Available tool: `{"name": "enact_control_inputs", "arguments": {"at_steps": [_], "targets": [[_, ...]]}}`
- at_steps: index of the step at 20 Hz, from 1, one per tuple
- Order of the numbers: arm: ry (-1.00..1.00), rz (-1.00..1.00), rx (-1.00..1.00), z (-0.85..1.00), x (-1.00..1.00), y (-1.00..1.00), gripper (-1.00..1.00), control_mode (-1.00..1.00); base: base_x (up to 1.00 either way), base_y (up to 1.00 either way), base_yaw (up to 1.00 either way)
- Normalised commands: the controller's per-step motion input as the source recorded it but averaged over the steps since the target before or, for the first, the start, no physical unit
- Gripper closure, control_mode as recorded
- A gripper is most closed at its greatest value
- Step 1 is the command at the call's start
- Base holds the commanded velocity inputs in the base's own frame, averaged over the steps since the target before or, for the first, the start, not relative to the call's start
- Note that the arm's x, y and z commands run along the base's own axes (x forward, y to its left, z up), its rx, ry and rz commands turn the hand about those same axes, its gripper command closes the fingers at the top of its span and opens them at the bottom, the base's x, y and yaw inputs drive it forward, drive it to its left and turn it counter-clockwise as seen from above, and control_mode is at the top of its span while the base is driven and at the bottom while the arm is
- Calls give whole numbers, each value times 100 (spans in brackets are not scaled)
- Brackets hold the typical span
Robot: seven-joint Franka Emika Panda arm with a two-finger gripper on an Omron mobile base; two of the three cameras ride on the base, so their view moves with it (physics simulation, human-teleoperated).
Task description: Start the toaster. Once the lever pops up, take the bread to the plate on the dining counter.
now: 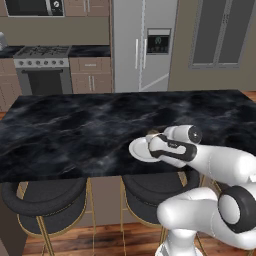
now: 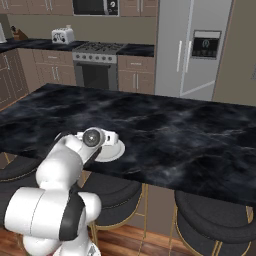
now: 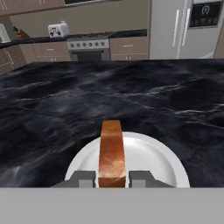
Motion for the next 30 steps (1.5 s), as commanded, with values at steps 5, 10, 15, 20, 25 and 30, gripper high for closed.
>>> {"name": "enact_control_inputs", "arguments": {"at_steps": [5,10,15,20,25,30], "targets": [[-2,0,0,-16,1,0,100,-100,0,0,0],[-7,0,0,-12,3,0,100,-100,0,0,0],[-11,0,0,0,12,0,100,-100,0,0,0],[-8,0,0,-2,19,0,100,-100,0,0,0],[-7,0,0,-19,2,0,100,-100,0,0,0],[-1,0,0,-17,0,0,100,-100,0,0,0]]}}
